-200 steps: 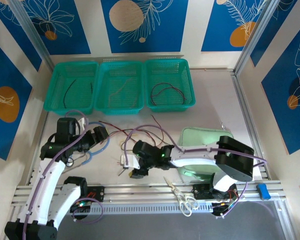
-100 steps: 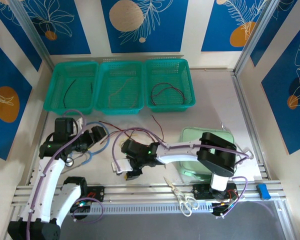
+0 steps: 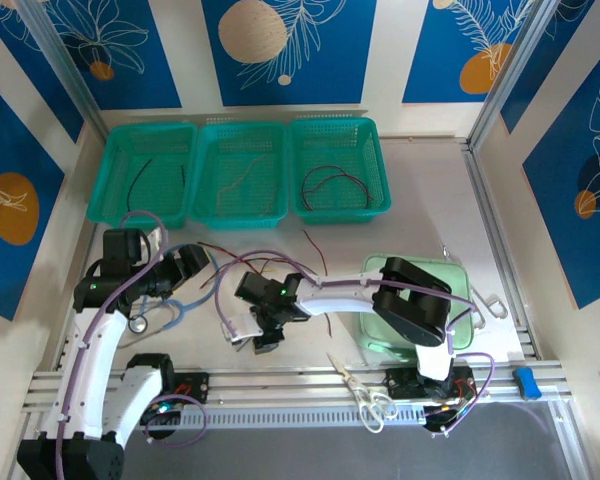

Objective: Untangle the cables

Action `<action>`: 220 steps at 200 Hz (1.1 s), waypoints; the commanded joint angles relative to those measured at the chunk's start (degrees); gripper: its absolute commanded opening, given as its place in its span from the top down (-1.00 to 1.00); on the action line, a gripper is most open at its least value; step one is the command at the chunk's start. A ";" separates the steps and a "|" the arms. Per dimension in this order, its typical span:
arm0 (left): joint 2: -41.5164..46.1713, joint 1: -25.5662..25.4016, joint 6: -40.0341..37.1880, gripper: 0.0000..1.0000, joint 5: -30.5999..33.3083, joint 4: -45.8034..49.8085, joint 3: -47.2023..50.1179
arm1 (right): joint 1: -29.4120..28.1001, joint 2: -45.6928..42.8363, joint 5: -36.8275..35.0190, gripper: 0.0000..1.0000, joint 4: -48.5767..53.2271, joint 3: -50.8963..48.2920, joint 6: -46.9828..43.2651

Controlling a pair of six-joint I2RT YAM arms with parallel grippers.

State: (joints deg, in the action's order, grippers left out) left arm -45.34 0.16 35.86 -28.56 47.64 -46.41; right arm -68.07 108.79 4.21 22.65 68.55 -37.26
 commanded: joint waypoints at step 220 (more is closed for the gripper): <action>4.21 3.79 -1.20 -0.67 -0.96 1.09 -2.17 | -0.34 5.78 -11.75 1.00 -13.98 2.05 15.09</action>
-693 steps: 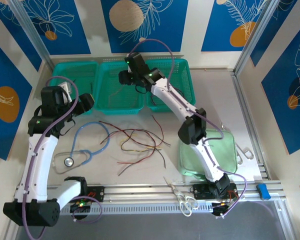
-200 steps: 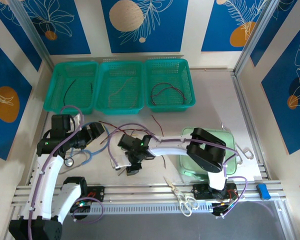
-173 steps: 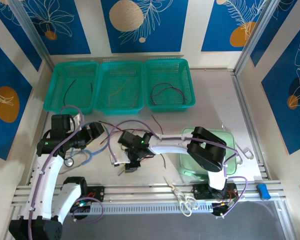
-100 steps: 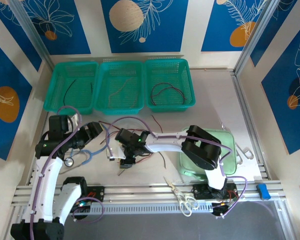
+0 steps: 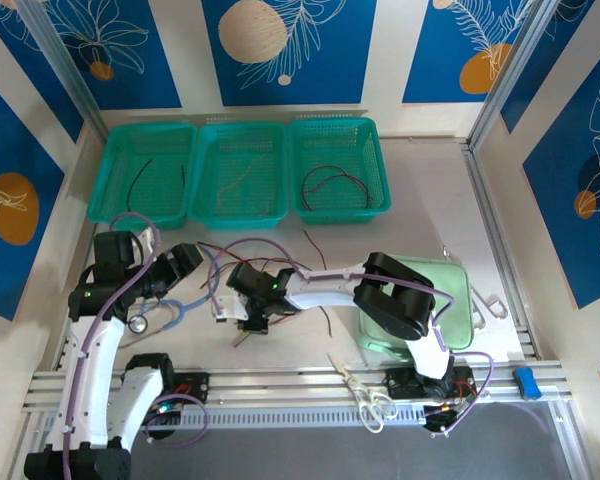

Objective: Untangle the cables

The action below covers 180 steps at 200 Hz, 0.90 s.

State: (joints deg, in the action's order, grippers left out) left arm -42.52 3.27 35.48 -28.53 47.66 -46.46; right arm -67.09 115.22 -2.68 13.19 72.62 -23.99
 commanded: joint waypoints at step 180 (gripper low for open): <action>4.14 0.69 6.08 -0.57 -2.89 -9.29 -3.99 | 7.64 -30.89 -10.49 1.00 -28.00 0.97 14.95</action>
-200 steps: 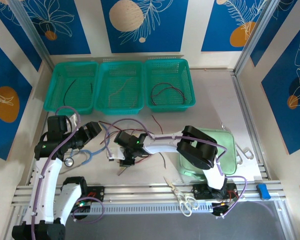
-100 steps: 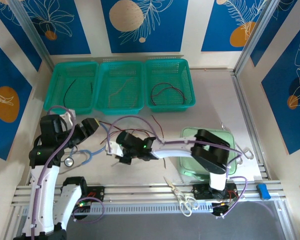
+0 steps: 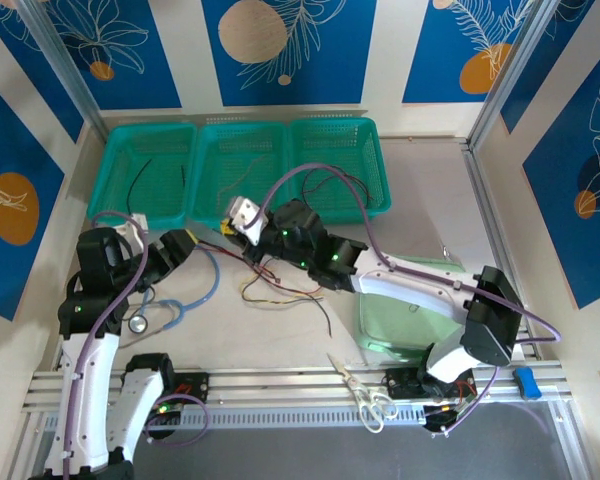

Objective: Untangle the cables

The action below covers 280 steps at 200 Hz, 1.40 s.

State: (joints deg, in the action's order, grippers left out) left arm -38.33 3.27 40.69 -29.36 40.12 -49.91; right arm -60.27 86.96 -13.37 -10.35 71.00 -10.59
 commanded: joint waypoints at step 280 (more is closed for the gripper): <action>-1.15 -5.99 8.53 -0.04 -11.08 -25.39 1.31 | -0.44 7.63 -0.49 1.00 2.66 10.26 5.57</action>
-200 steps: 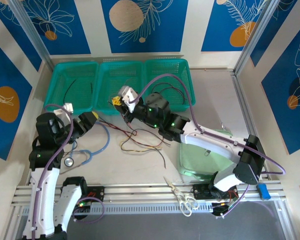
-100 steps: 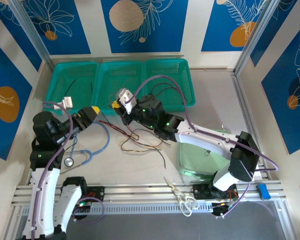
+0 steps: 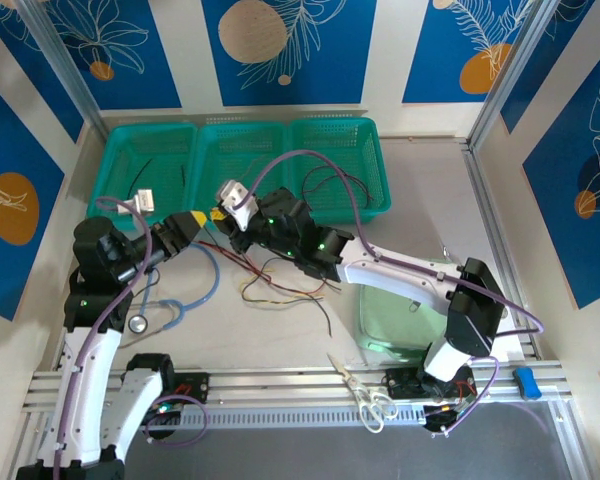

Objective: Untangle the cables

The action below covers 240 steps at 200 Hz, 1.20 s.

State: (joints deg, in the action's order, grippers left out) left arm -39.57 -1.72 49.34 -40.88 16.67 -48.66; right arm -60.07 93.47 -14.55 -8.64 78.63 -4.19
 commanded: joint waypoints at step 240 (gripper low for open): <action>-5.68 -2.42 -6.72 1.00 12.82 7.65 -11.86 | 7.75 -15.61 -1.67 1.00 -9.25 -4.82 4.23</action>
State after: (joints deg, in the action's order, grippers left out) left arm -44.14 -3.68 46.33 -33.28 20.27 -54.70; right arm -54.50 83.59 -14.06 -11.03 75.05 -1.87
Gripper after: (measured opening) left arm 0.060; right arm 0.050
